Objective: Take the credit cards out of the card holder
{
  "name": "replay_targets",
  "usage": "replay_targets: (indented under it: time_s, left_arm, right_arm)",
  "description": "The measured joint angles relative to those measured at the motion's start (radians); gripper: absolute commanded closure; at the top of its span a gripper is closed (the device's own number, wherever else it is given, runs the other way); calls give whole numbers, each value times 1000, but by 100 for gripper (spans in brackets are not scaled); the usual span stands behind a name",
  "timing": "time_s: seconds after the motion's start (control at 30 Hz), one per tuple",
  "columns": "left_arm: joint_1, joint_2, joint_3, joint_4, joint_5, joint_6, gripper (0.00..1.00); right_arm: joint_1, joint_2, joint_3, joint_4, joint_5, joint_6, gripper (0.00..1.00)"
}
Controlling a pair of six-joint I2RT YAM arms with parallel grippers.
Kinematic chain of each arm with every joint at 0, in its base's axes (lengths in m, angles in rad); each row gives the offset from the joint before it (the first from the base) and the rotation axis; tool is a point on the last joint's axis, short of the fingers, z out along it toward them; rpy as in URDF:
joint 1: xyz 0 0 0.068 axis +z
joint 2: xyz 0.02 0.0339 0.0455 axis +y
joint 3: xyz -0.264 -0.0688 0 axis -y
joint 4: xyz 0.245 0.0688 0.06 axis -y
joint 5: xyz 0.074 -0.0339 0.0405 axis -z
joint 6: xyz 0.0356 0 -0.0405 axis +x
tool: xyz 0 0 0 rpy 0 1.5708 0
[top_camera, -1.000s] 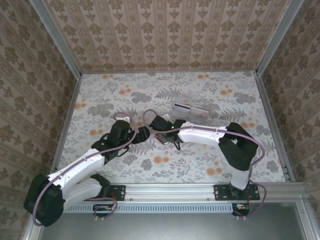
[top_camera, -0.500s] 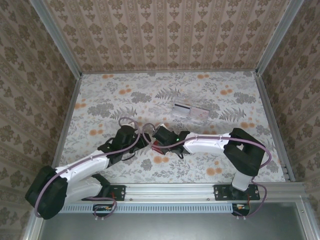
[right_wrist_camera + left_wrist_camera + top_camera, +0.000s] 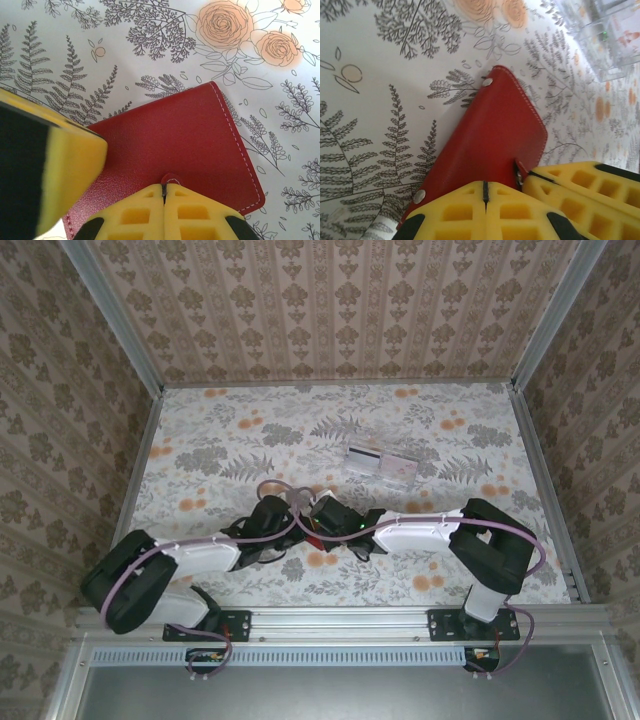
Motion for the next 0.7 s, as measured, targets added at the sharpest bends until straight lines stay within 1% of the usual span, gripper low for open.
replay_targets:
  time_s: [0.07,0.23,0.57,0.67,0.7]
  left_arm:
    - [-6,34,0,22,-5,-18,100]
    - [-32,59,13,44,-55,-67,100]
    - [-61,69,21,41,-132,-142,100]
    - [-65,69,25,37,-140,-146,100]
    - [-66,70,26,37,-142,-146,100]
  right_arm:
    - [0,-1,-4,6,-2,5,100]
    - [-2,-47,-43,22,-2,26,100]
    - [-6,-261,-171,65,32,93,100]
    - [-9,-283,-187,65,35,111,100]
    - [-10,-279,-187,65,35,114,92]
